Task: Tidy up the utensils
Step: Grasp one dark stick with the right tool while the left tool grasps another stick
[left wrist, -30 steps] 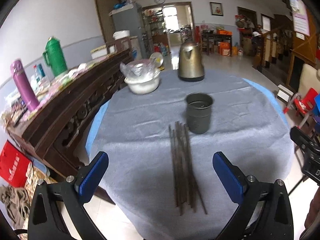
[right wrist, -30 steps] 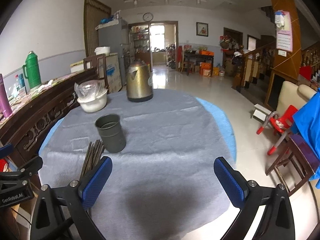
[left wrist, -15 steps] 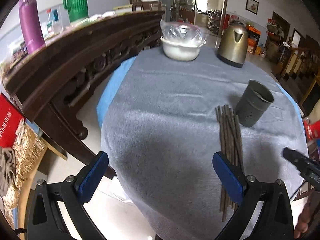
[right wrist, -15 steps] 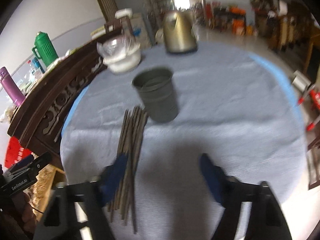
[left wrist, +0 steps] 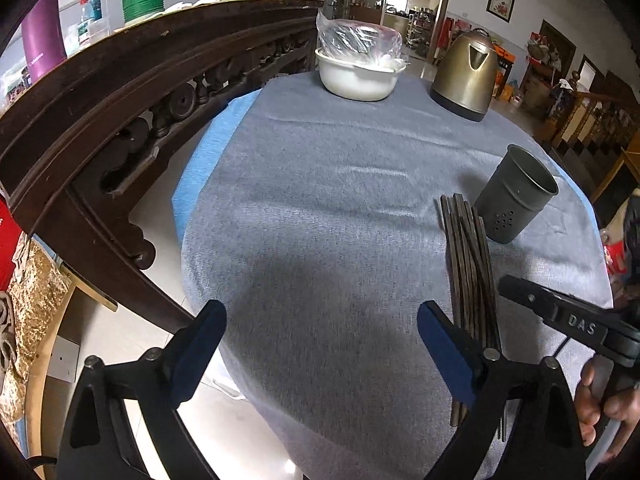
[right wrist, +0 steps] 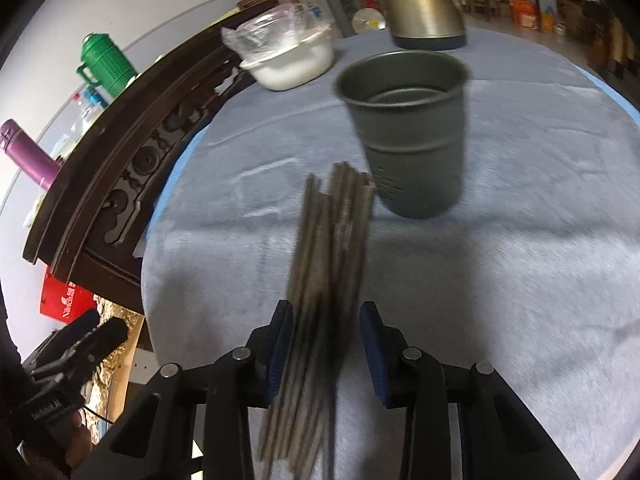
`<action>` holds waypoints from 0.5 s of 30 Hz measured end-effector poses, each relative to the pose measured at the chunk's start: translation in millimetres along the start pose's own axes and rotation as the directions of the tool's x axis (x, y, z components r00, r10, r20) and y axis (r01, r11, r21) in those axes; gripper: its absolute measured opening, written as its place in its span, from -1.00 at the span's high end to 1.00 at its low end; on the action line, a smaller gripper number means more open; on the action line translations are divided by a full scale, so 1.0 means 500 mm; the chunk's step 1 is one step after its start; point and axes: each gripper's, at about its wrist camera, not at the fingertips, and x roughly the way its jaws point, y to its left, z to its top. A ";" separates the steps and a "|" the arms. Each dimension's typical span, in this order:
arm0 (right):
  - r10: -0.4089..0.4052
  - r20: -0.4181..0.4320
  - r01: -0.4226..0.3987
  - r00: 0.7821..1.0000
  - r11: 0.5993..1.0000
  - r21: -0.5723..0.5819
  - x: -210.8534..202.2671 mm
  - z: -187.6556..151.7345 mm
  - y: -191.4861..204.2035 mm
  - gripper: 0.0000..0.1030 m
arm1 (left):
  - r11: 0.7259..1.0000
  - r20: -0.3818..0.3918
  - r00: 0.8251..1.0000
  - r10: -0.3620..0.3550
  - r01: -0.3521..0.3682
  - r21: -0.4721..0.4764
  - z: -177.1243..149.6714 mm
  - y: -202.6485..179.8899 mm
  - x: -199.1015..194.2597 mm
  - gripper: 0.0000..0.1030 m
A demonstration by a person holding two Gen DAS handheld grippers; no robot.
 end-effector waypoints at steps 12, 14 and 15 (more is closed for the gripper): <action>-0.072 -0.059 0.070 0.996 0.997 -0.038 0.062 0.027 0.019 0.86 | 1.000 -0.011 1.000 -0.010 0.010 -0.017 0.014 0.026 0.007 -0.51; -0.046 -0.063 0.045 0.997 0.999 -0.015 0.053 0.025 0.009 0.87 | 1.000 -0.020 0.999 -0.030 0.029 -0.011 0.018 0.023 0.010 -0.34; -0.037 -0.051 0.037 0.998 0.999 -0.012 0.044 0.021 0.003 0.87 | 0.999 -0.027 0.998 -0.049 0.049 -0.005 0.021 0.019 0.012 -0.25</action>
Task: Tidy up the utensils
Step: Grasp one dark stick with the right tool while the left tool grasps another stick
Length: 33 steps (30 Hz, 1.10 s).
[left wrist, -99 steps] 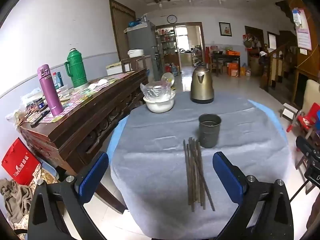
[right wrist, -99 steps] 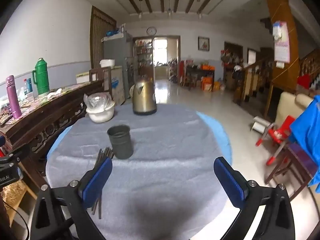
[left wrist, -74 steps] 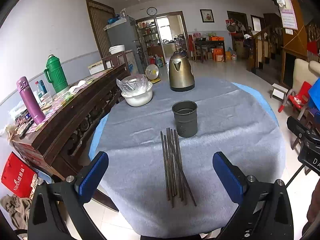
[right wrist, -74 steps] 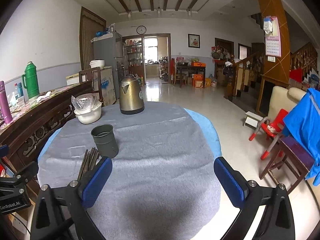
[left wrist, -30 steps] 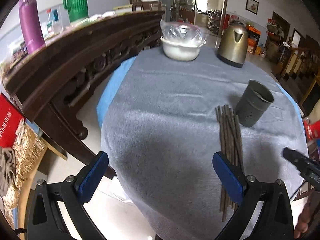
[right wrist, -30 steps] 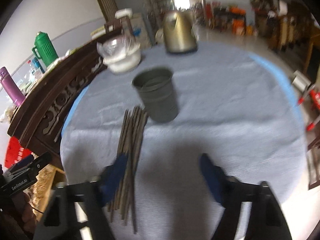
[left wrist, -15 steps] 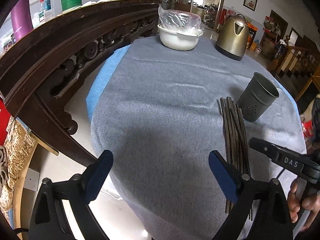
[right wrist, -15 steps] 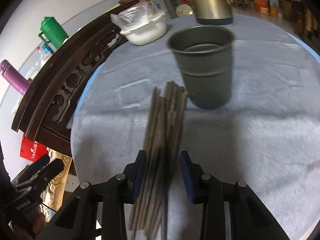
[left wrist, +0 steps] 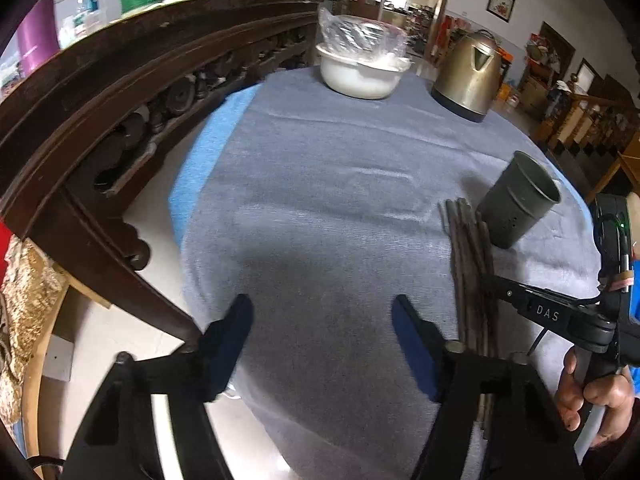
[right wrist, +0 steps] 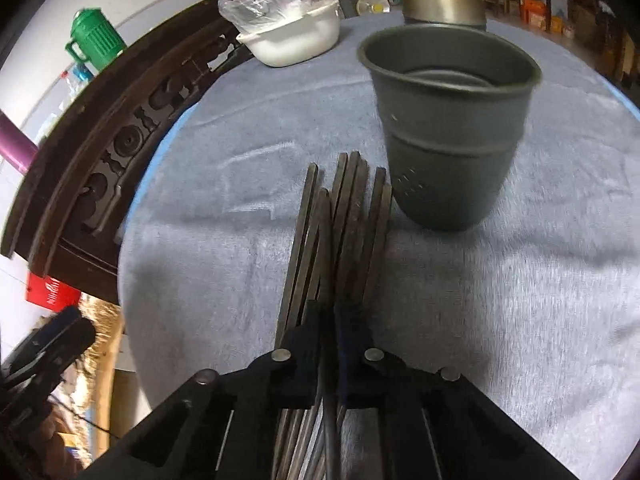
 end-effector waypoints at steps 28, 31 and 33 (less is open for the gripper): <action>0.136 0.037 -0.140 0.990 0.974 0.177 -0.085 -0.051 -0.162 0.87 | 0.968 -0.314 0.919 -0.237 0.250 0.000 0.083 -0.201 0.232 0.58; 0.133 0.025 -0.136 0.991 0.972 0.193 -0.078 -0.055 -0.170 0.87 | 0.971 -0.306 0.927 -0.217 0.236 0.026 0.088 -0.212 0.235 0.67; 0.129 0.023 -0.131 0.991 0.973 0.190 -0.077 -0.056 -0.172 0.87 | 0.971 -0.309 0.925 -0.221 0.237 0.017 0.091 -0.208 0.234 0.73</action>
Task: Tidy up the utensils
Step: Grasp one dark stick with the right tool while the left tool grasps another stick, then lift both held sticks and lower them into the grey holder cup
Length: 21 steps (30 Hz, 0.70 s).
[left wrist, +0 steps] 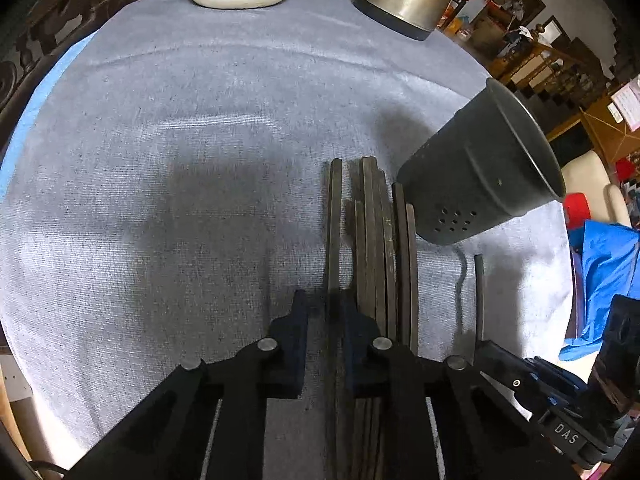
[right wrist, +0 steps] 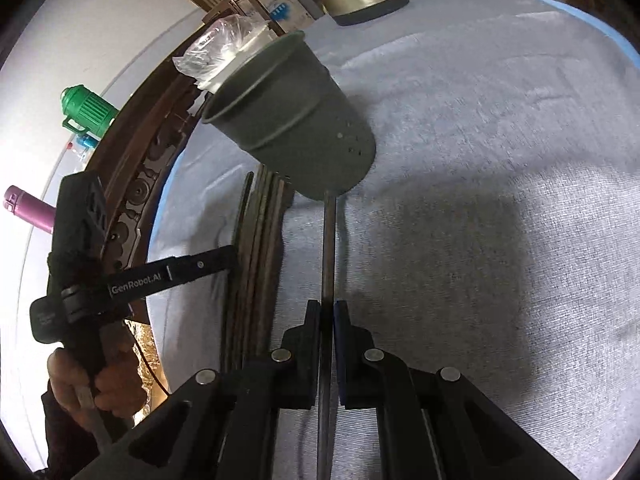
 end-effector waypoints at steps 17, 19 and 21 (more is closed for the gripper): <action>-0.178 -0.094 0.176 0.980 0.984 -0.036 0.056 0.050 0.047 0.79 | 1.000 -0.025 1.000 0.011 -0.011 -0.020 -0.032 0.083 -0.069 0.59; -0.199 -0.092 0.195 0.976 0.980 -0.046 0.064 0.061 0.049 0.79 | 1.000 -0.034 0.999 0.016 -0.017 -0.024 -0.018 0.084 -0.063 0.53; -0.217 -0.087 0.212 0.972 0.975 -0.058 0.073 0.071 0.057 0.79 | 1.000 -0.036 0.999 0.017 -0.018 -0.021 -0.004 0.085 -0.058 0.52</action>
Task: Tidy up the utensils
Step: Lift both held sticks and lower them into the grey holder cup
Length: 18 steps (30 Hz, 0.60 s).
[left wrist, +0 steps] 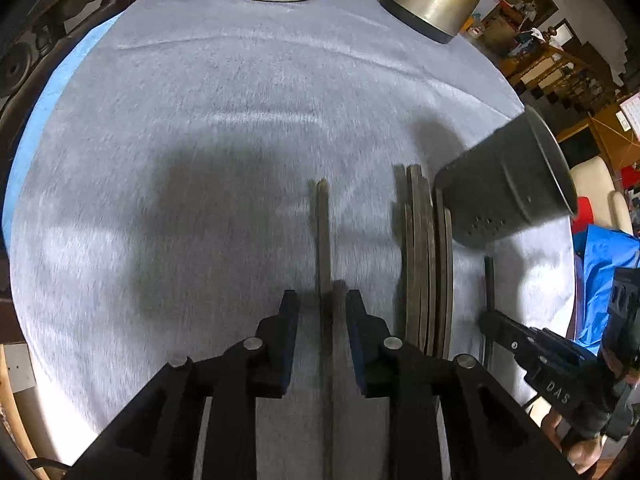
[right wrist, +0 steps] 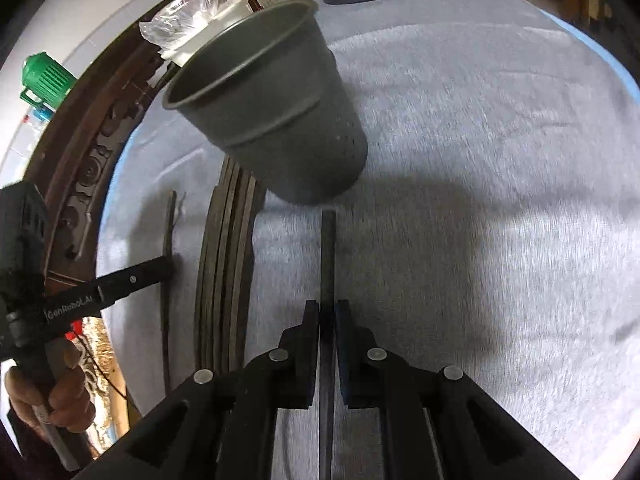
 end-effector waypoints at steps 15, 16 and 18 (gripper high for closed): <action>0.146 0.149 -0.120 0.978 0.979 -0.167 -0.105 -0.007 0.004 0.84 | 0.999 0.154 0.987 -0.040 0.045 -0.031 -0.002 -0.010 -0.100 0.89; 0.175 0.182 -0.141 0.968 0.973 -0.182 -0.131 -0.006 0.004 0.84 | 0.998 0.179 0.983 -0.049 0.053 -0.019 -0.011 -0.013 -0.127 0.89; 0.208 0.232 -0.163 0.950 0.966 -0.199 -0.172 -0.010 -0.001 0.85 | 0.998 0.249 0.966 -0.064 0.062 0.016 -0.023 -0.033 -0.188 0.89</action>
